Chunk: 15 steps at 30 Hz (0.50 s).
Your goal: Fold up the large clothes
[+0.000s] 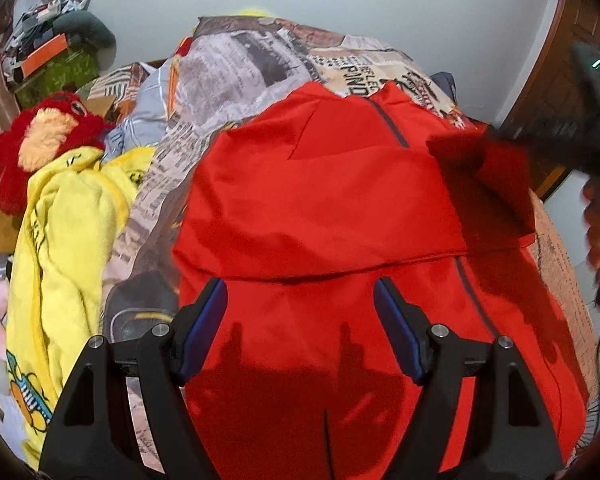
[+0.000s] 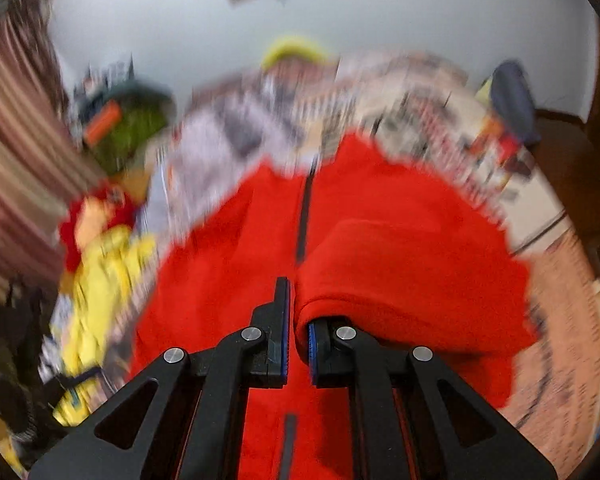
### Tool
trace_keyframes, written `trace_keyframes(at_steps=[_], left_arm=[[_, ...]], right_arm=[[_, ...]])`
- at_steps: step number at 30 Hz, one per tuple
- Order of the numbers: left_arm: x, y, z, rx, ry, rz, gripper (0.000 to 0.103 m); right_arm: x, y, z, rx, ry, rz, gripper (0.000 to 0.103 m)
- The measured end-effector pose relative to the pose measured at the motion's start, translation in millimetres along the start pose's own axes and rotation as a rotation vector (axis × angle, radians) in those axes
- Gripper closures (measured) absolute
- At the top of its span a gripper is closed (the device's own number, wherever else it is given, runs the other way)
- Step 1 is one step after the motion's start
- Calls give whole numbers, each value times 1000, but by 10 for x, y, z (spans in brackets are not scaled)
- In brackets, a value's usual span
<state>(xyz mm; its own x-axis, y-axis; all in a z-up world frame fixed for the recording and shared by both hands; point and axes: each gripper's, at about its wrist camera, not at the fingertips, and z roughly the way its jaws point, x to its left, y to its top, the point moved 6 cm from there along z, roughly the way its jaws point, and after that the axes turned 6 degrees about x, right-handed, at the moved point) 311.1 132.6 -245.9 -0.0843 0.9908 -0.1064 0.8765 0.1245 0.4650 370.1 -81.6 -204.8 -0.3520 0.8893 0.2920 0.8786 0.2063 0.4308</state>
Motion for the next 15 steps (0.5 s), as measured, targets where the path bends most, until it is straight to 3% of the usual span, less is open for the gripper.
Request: trace_keyframes(at_steps=[5, 8, 11, 12, 15], left_arm=[[92, -90, 59, 18, 12, -16, 28], [84, -112, 91, 34, 17, -20, 28], [7, -93, 91, 35, 20, -10, 28], [-21, -80, 84, 35, 22, -6, 28], [-215, -1, 48, 25, 19, 22, 28]], right_arm=[[103, -410, 499, 166, -31, -15, 92], [110, -513, 545, 231, -72, -29, 92], [143, -570, 403, 267, -43, -75, 72], [139, -591, 336, 270, -36, -92, 60], [74, -654, 117, 237, -34, -140, 56]])
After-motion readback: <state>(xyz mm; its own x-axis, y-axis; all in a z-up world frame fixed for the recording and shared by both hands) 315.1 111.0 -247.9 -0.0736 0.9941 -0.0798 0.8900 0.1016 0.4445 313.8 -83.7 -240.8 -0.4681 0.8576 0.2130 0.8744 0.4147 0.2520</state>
